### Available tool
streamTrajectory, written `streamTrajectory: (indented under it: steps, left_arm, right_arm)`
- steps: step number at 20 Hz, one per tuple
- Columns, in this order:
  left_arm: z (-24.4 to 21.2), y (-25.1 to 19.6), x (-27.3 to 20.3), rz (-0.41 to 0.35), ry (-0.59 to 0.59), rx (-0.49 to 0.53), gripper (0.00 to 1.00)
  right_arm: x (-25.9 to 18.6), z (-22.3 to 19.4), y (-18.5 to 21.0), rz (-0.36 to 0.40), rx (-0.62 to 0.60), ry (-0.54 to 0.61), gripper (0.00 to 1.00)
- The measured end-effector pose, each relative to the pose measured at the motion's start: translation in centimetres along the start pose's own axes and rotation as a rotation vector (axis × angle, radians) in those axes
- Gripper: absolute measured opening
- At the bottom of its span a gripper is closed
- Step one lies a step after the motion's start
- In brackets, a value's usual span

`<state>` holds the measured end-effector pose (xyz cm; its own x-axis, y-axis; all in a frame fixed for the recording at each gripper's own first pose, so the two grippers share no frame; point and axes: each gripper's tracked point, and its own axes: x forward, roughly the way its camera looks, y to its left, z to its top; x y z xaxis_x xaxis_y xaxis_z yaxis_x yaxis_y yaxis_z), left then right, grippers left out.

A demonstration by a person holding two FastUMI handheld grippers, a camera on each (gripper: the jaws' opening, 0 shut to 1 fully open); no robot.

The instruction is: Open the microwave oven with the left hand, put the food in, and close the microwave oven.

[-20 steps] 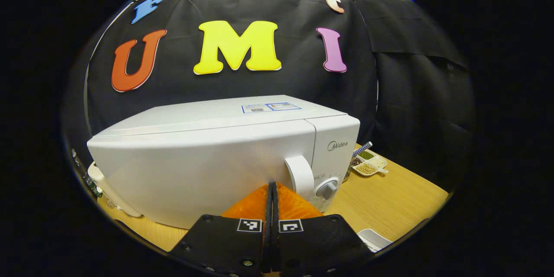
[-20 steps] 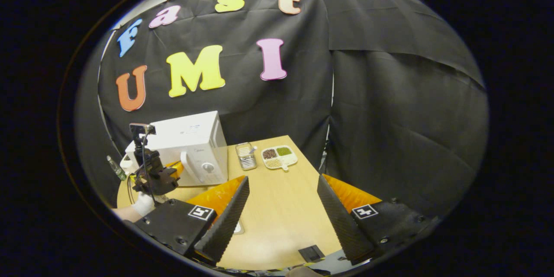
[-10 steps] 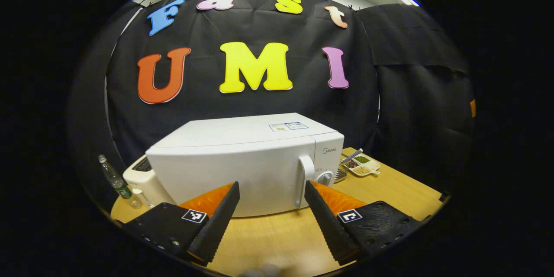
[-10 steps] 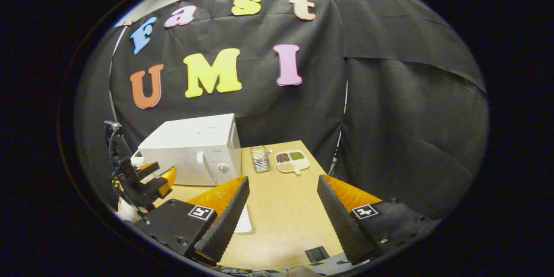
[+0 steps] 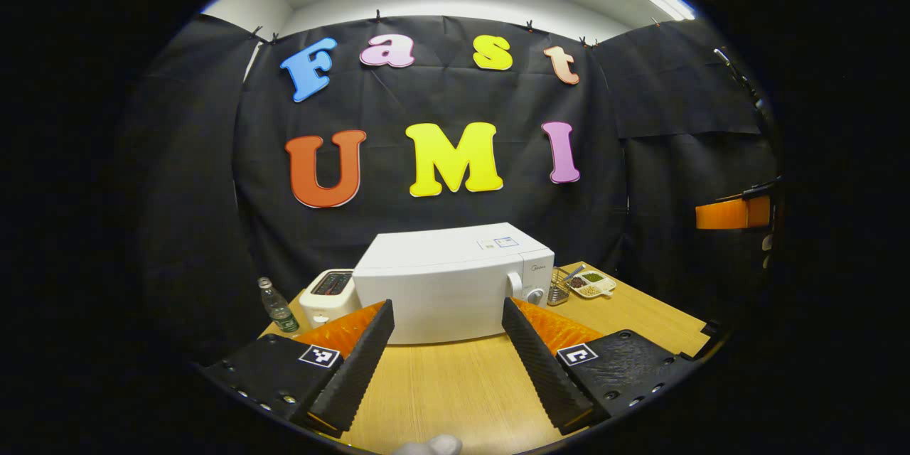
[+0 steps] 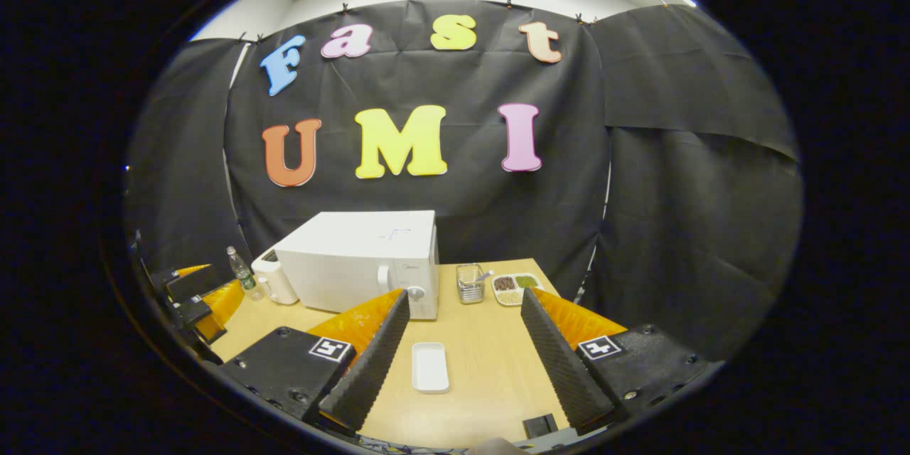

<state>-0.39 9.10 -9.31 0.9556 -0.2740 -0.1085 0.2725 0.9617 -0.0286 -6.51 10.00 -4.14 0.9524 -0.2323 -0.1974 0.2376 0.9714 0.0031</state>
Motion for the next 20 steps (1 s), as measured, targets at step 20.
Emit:
streamTrajectory:
  steps: [20]
  left_arm:
    - [7.9,3.4,-4.1,0.096,-0.089,-0.044,0.95]
  right_arm:
    - [-3.2,5.7,2.6,0.044,-0.03,-0.162,0.92]
